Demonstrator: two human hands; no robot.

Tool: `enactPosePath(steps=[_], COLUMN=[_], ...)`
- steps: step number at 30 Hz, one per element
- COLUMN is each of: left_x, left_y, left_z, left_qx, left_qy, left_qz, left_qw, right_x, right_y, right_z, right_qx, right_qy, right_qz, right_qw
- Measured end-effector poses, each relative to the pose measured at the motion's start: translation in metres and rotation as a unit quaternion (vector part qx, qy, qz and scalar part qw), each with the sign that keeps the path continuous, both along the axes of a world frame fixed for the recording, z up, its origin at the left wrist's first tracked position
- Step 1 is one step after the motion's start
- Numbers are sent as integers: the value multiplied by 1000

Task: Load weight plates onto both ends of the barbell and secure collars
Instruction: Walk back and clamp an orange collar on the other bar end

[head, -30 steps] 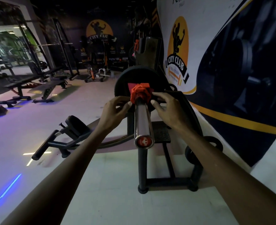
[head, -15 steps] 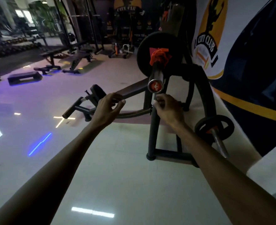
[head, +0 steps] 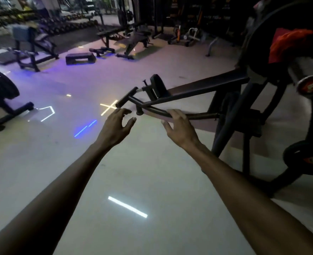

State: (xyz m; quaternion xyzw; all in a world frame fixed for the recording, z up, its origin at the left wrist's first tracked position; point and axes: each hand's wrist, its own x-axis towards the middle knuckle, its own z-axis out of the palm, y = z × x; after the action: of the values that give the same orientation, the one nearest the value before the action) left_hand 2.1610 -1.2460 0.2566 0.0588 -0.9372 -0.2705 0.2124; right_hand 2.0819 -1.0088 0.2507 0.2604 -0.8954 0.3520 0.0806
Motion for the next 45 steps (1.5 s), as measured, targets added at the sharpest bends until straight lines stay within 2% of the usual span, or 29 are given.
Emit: enactPosePath(steps=[9,16,29,37,45], left_x=[0,-55,-249,-380,-537], left_y=[-156,-262,-503,-661,-829], left_z=[-39,-79,-105,-132,-137], left_qx=[8,-2,12,18,14], left_qy=[-67,-107,-167,-162,-157], left_qz=[80,116,176,185,165], left_qw=[994,988,970,969,973], right_x=[-30,-102,-317,-452,-599], right_y=[-171,-292,-543,-705,-869], right_z=[-41,-86,-126,-150,-155], right_qx=[65,100,125,123,107], right_qy=[-6,-9,-60,-60,-71], right_qz=[57,102,143,146,105], right_qw=[996,990,980,980,986])
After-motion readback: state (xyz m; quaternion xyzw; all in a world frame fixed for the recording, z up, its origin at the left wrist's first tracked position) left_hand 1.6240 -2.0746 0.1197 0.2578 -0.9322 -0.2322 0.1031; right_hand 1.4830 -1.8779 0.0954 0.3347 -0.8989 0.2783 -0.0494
